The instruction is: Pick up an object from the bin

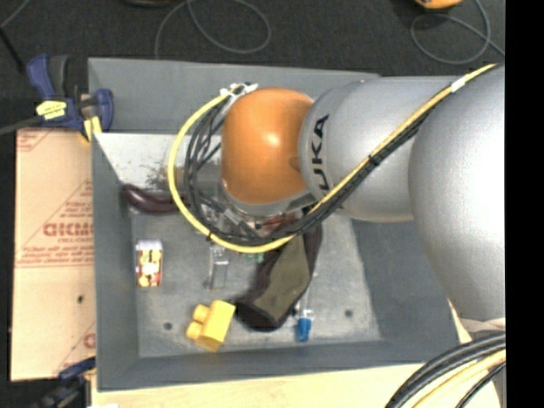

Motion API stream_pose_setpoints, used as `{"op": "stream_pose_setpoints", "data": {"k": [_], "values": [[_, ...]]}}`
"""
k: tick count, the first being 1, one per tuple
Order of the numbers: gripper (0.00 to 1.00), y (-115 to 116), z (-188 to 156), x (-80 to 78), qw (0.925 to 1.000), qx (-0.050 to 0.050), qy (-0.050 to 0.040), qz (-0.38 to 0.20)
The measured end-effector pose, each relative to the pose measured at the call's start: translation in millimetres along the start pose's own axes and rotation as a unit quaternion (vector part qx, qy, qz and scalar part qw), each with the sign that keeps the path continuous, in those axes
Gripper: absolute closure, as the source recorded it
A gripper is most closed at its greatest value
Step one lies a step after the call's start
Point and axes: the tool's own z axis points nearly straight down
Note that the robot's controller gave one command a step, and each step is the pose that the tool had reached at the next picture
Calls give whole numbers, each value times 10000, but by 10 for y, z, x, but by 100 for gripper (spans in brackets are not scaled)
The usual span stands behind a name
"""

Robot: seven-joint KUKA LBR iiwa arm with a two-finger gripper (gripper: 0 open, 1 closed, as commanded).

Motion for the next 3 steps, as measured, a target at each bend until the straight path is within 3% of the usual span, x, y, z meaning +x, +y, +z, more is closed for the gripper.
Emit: {"op": "stream_pose_setpoints", "data": {"k": [1, 2, 3], "values": [[0, -110, 155, 79, 9993, -6, -32, -361], [0, -475, 439, 427, 9931, 3, 4, -1169], [0, -808, 506, 348, 9983, -7, -24, -576]]}}
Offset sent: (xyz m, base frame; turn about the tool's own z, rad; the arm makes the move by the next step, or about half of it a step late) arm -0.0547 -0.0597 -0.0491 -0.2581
